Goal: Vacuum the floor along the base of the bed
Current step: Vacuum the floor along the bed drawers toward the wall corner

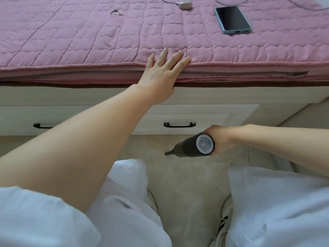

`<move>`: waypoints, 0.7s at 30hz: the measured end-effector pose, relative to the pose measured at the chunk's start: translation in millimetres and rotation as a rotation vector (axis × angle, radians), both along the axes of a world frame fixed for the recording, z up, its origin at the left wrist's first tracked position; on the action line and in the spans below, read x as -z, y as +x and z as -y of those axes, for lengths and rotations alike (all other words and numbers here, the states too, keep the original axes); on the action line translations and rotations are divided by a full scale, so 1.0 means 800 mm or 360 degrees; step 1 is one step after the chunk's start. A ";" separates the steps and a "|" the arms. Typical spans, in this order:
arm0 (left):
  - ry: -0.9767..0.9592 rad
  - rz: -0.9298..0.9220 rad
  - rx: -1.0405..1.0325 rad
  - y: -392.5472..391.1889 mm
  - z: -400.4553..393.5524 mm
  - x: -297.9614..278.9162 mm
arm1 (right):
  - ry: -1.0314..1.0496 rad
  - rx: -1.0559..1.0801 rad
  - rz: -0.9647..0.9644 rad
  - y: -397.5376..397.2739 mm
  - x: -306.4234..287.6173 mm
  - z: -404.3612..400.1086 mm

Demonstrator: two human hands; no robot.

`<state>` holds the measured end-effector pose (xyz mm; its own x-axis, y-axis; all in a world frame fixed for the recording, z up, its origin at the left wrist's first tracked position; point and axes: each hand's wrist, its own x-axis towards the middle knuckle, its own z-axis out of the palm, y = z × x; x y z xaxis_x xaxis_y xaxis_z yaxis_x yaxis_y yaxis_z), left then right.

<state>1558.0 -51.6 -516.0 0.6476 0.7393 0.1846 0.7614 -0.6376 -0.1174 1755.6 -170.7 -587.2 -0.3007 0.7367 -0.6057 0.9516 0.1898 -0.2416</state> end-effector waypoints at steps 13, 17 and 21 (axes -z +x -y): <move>0.0022 -0.0001 -0.0001 0.000 0.000 -0.003 | 0.0032 0.0013 -0.0021 0.022 -0.009 0.009; 0.0025 -0.0019 0.0001 0.002 -0.001 -0.004 | -0.0011 0.0040 0.0064 0.031 -0.011 0.008; 0.0028 -0.0039 0.0007 0.006 -0.002 -0.005 | -0.0045 0.0075 0.0107 0.037 -0.016 0.009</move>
<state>1562.7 -50.0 -512.4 0.6553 0.7333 0.1814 0.7553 -0.6386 -0.1471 1785.3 -178.2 -574.6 -0.2239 0.7315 -0.6440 0.9736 0.1383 -0.1814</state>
